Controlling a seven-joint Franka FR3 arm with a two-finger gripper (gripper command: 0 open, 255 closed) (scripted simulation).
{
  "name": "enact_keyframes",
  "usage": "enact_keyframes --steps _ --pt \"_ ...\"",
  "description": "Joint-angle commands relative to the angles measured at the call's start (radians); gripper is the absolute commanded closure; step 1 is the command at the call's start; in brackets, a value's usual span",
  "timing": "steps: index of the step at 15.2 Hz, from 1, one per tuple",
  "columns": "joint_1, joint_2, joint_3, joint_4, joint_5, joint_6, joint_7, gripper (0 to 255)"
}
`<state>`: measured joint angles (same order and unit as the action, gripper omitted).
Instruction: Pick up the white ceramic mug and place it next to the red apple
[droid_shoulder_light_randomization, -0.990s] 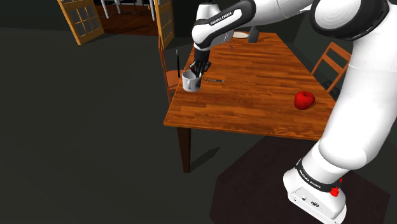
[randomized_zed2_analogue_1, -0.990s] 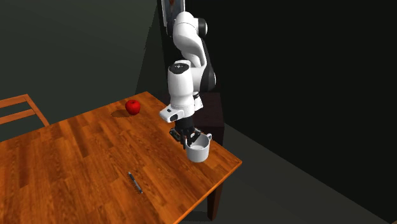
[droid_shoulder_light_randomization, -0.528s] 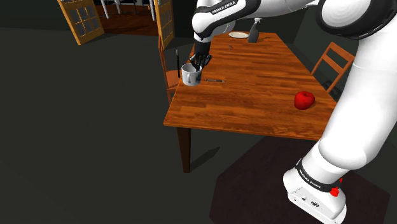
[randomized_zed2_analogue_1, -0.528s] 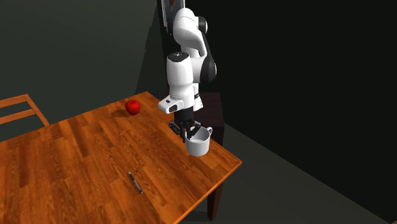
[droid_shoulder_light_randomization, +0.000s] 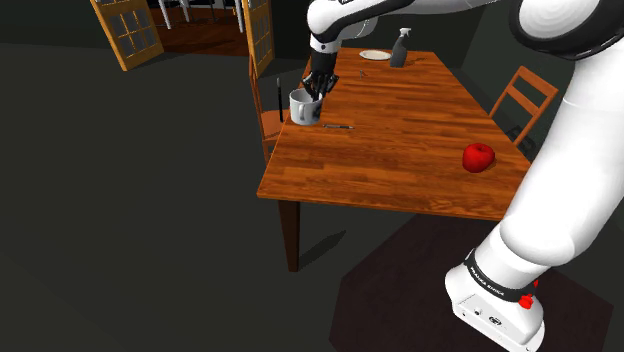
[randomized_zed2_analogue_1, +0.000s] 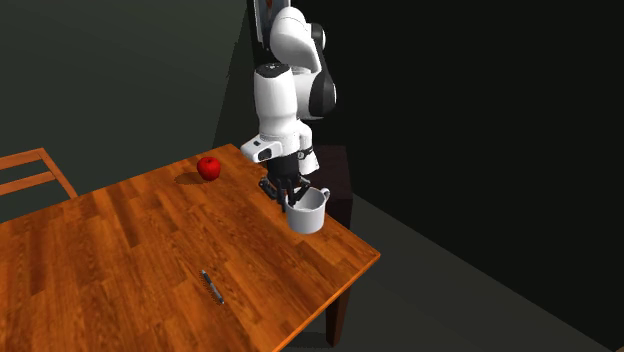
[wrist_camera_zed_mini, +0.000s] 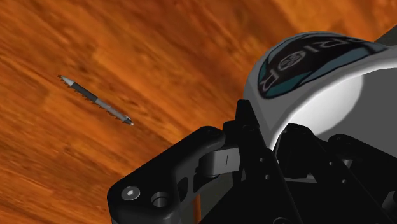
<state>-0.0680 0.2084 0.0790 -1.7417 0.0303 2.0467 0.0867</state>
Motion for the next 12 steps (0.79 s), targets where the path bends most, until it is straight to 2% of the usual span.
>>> enact_keyframes --steps 1,12 --pt "-0.023 -0.039 -0.012 -0.052 0.01 0.012 -0.039 255" --pt "-0.151 -0.215 -0.117 -0.273 0.047 0.043 -0.288 255"
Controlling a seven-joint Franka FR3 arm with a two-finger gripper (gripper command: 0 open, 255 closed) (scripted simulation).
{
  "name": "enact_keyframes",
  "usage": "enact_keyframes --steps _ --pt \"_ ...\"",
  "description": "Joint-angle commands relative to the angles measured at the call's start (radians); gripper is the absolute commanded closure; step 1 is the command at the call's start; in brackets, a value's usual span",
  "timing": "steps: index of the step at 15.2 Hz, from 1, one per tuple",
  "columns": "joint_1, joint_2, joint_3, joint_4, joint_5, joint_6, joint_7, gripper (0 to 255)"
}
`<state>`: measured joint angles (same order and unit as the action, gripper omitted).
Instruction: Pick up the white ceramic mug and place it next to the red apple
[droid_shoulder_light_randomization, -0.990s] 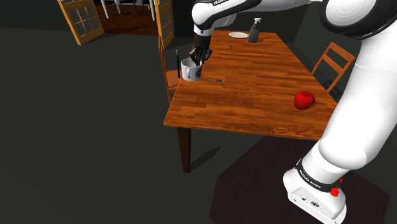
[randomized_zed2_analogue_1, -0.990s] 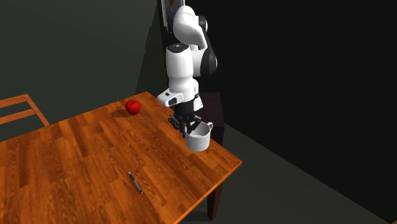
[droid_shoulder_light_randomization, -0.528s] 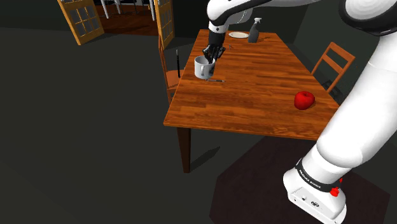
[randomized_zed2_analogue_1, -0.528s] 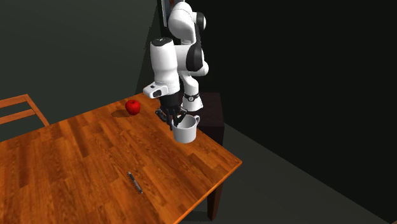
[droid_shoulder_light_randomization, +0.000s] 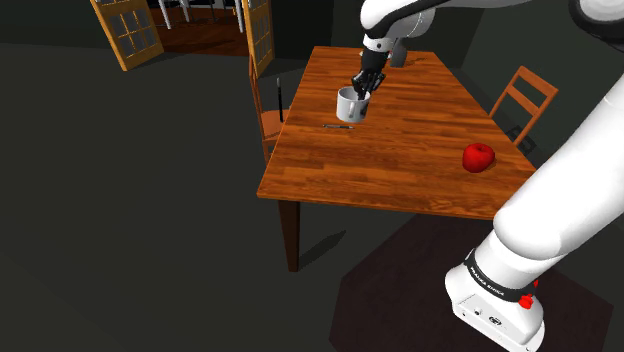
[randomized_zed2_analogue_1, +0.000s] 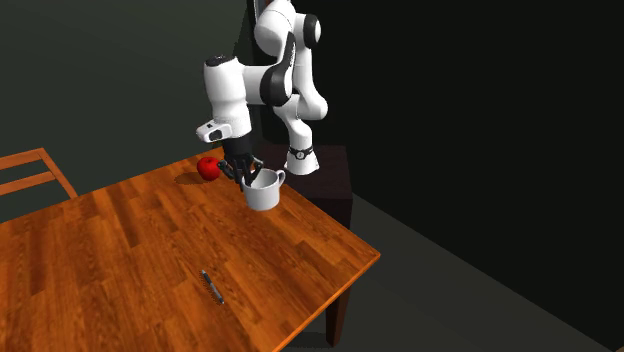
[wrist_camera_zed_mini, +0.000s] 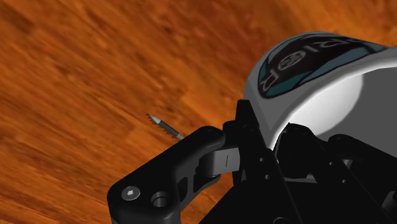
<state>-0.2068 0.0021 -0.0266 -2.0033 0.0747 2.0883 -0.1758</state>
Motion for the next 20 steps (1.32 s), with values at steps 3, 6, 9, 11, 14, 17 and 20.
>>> enact_keyframes --steps 3,6,9,11,14,17,20 --pt "-0.045 -0.039 -0.047 -0.046 0.006 0.001 -0.096 255" --pt "-0.079 -0.061 -0.084 -0.071 0.008 -0.002 -0.168 255" --pt "-0.113 -0.075 -0.122 -0.085 0.008 -0.007 -0.24 255" --pt "-0.135 -0.08 -0.149 -0.089 0.008 -0.012 -0.289 255" --pt "-0.169 -0.079 -0.189 -0.086 0.01 -0.02 -0.363 255" --pt "-0.203 -0.069 -0.229 -0.072 0.013 -0.03 -0.438 255" --pt "-0.237 -0.051 -0.269 -0.049 0.019 -0.043 -0.514 255"
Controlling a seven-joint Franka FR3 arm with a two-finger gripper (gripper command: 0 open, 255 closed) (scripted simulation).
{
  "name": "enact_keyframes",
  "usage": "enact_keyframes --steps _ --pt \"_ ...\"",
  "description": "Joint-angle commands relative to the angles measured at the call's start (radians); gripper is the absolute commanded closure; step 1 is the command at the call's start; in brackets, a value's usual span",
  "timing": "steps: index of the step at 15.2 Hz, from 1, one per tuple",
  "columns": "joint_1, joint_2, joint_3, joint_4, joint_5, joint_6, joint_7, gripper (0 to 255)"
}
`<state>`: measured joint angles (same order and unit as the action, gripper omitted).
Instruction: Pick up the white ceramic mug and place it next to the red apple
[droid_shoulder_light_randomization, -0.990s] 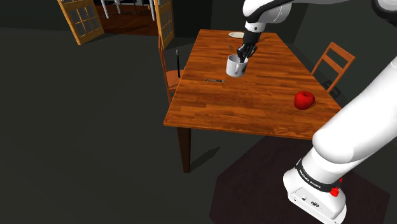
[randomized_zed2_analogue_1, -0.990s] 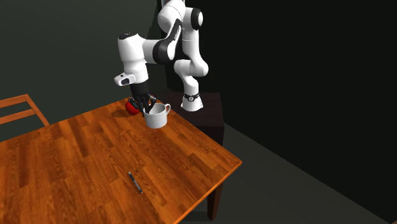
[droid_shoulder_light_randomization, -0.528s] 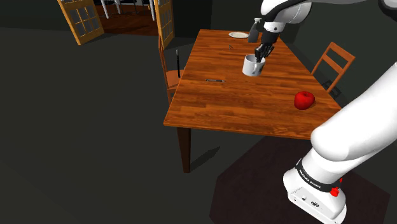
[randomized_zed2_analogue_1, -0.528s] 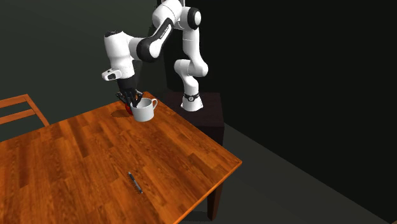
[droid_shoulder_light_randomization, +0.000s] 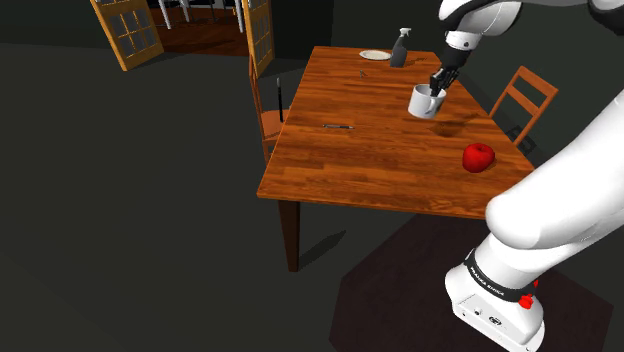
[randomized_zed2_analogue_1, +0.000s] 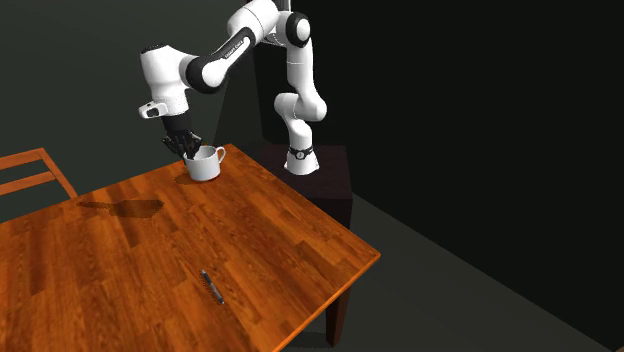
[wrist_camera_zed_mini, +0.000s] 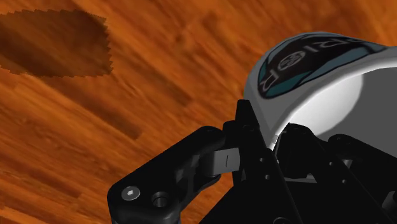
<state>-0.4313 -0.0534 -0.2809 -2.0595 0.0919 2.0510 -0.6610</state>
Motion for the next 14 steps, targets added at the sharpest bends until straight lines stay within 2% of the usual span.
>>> enact_keyframes --steps 1,8,13,14 --pt "-0.024 0.013 -0.027 0.018 0.005 -0.01 -0.054 255" --pt "-0.108 0.101 -0.114 0.122 0.043 -0.051 -0.237 255" --pt "-0.184 0.202 -0.168 0.244 0.092 -0.098 -0.377 255" --pt "-0.185 0.206 -0.167 0.234 0.094 -0.085 -0.379 255"
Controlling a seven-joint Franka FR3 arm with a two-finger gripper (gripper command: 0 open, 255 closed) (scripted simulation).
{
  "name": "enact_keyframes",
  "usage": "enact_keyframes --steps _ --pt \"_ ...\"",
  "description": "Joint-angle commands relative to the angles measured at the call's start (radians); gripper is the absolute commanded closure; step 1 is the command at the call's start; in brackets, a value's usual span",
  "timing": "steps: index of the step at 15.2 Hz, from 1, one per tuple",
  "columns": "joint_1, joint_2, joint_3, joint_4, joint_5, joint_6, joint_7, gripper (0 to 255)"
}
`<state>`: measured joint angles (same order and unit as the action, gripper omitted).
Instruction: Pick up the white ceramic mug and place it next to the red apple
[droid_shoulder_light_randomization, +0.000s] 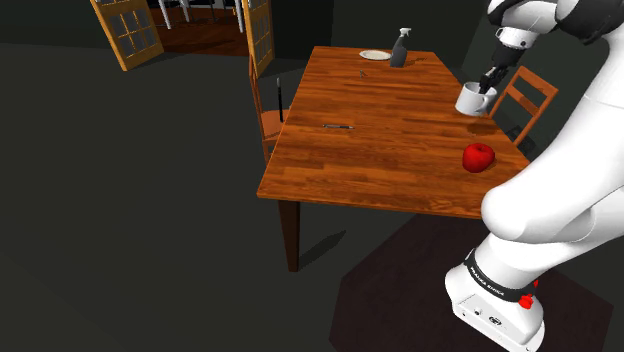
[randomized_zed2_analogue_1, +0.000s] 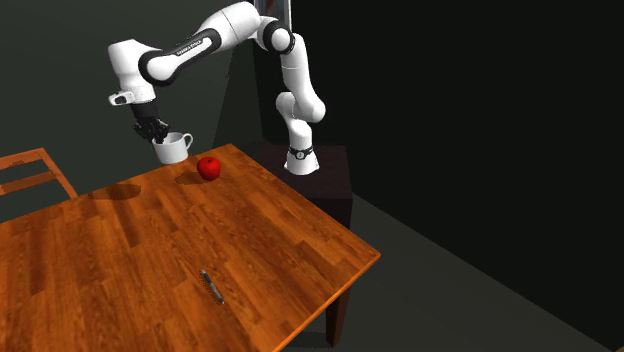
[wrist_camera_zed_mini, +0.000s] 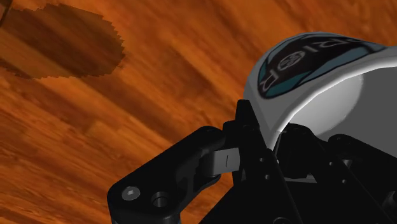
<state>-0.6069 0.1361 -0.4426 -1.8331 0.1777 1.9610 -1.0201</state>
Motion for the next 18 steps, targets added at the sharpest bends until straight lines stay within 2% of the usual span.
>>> enact_keyframes --steps 1,18 --pt "-0.01 0.019 -0.004 -0.002 0.011 0.017 -0.023 255" --pt "-0.02 0.109 0.011 -0.126 0.076 0.217 -0.081 255"
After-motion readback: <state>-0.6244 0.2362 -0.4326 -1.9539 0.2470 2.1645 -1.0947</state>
